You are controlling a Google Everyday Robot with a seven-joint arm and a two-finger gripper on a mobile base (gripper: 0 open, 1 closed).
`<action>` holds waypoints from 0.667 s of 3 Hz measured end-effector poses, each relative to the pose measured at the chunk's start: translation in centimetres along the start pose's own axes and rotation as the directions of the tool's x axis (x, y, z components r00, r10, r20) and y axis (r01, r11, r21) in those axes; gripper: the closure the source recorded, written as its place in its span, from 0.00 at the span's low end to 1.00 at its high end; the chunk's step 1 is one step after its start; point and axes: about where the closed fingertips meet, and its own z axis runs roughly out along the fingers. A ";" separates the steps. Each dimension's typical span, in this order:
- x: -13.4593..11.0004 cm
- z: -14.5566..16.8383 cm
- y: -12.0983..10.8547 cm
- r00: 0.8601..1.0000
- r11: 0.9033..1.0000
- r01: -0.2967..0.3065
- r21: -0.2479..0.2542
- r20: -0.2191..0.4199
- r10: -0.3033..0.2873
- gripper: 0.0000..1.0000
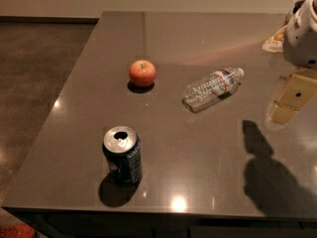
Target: Move apple near pepsi can
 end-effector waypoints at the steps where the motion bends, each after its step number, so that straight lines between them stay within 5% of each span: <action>1: -0.3 0.1 -0.2 1.000 1.000 0.004 0.000 0.011 -0.004 0.00; 2: -1.0 0.4 -0.8 0.999 1.000 0.012 -0.002 0.035 -0.012 0.00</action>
Offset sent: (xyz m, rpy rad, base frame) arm 0.0189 0.0128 -0.0057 0.0545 0.0061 0.0386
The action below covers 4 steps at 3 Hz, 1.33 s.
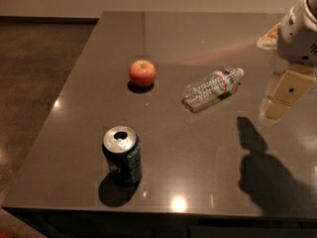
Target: Move apple near pepsi can
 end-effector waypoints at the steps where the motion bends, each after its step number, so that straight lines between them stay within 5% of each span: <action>1: -2.4 1.3 -1.5 0.998 1.000 0.022 -0.019 0.056 -0.021 0.00; 4: -11.2 9.6 -8.1 0.984 0.992 0.053 -0.112 0.176 -0.033 0.00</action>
Offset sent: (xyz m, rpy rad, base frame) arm 0.0922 0.0723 -0.0275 0.1707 0.0340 0.1256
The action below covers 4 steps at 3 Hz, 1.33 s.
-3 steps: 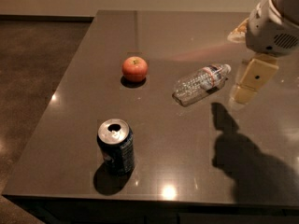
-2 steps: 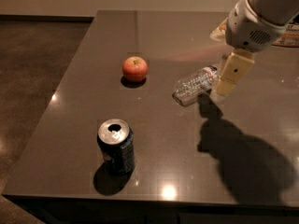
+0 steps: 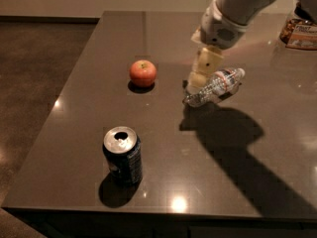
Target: Move apple near pepsi can
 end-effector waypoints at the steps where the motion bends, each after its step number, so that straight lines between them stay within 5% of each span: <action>1: -1.7 2.3 -1.4 1.000 1.000 -0.014 -0.027 0.013 0.014 0.00; 2: -5.6 5.4 -2.1 0.998 0.998 -0.009 -0.066 0.060 0.013 0.00; 4: -9.0 9.3 -2.2 0.997 0.995 0.004 -0.099 0.077 0.003 0.00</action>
Offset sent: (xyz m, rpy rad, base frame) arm 0.0505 0.0950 -0.0273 0.1063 0.0675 0.0388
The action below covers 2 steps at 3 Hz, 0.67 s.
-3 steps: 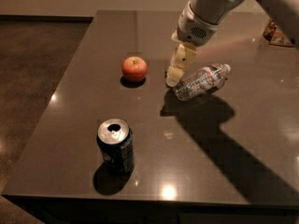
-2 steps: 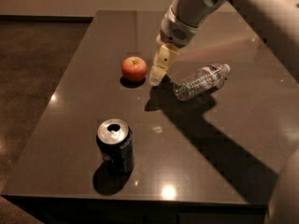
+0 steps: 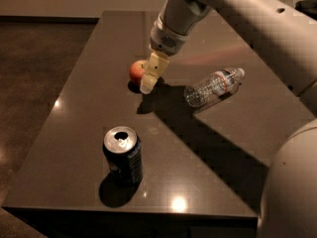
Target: Move apple near pepsi can
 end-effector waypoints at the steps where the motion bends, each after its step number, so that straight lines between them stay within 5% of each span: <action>1: -0.4 1.6 -0.2 1.000 1.000 0.004 -0.007 -0.022 -0.004 0.00; 2: -0.6 3.1 -0.2 0.999 1.000 0.004 -0.021 -0.047 -0.005 0.26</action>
Offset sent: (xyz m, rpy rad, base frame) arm 0.0085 0.0223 -0.0305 -0.0633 0.0370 0.0054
